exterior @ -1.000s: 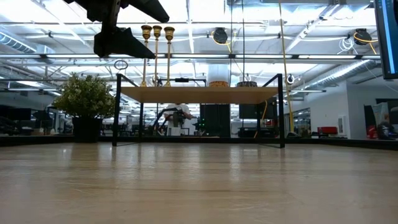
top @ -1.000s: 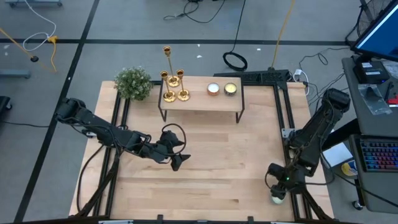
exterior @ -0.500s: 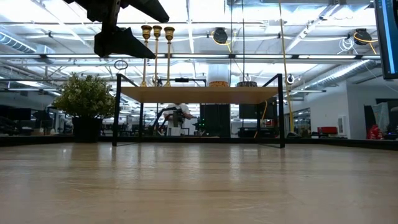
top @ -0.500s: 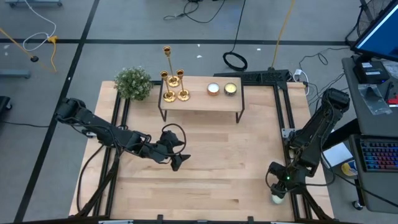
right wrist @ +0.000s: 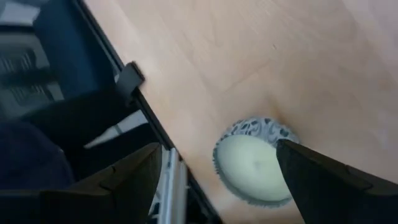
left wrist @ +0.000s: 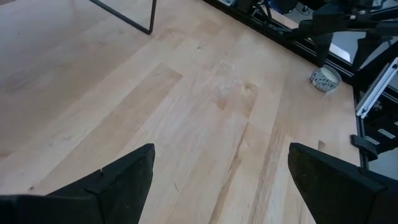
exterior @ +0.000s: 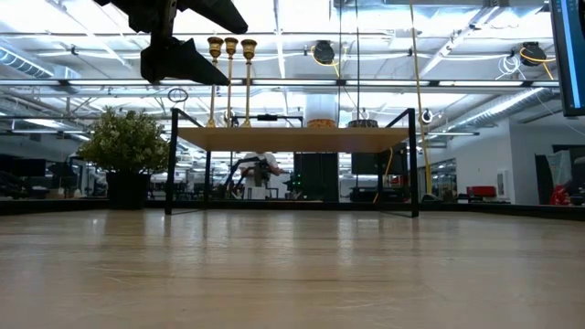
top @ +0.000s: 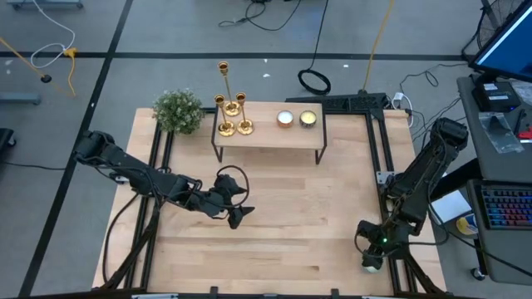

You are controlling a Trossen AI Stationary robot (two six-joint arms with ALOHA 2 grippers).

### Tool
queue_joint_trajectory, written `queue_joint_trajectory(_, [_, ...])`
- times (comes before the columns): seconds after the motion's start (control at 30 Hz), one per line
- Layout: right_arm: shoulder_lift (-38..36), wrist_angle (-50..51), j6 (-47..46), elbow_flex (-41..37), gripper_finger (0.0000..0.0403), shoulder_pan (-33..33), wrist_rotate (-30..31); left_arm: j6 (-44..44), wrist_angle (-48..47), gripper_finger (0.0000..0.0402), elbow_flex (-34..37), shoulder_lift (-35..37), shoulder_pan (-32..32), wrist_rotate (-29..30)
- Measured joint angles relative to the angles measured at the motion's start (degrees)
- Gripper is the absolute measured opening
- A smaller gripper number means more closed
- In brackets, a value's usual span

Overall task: Pick & Place candle stick holders
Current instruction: Put the blue patterned scented candle on the shelf

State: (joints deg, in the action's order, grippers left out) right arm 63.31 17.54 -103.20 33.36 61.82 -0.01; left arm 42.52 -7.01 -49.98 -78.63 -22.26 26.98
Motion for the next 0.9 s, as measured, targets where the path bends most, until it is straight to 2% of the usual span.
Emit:
queue_joint_trajectory(0.4, [0.0,2.2,16.7,0.4,0.0306,-2.3,0.2,0.9,1.0,0.0365,0.0,0.0,0.0,0.0])
queue_joint_trajectory(0.6, [0.6,19.5,24.4,8.9,0.0306,-3.4,3.3,1.8,1.4,0.0365,0.0,0.0,0.0,0.0])
queue_joint_trajectory(0.73, [4.0,22.6,29.0,14.7,0.0306,-2.7,2.8,2.6,1.4,0.0365,0.0,0.0,0.0,0.0])
queue_joint_trajectory(0.9, [10.9,26.7,34.2,18.3,0.0306,-0.3,2.7,2.7,1.4,0.0365,0.0,0.0,0.0,0.0])
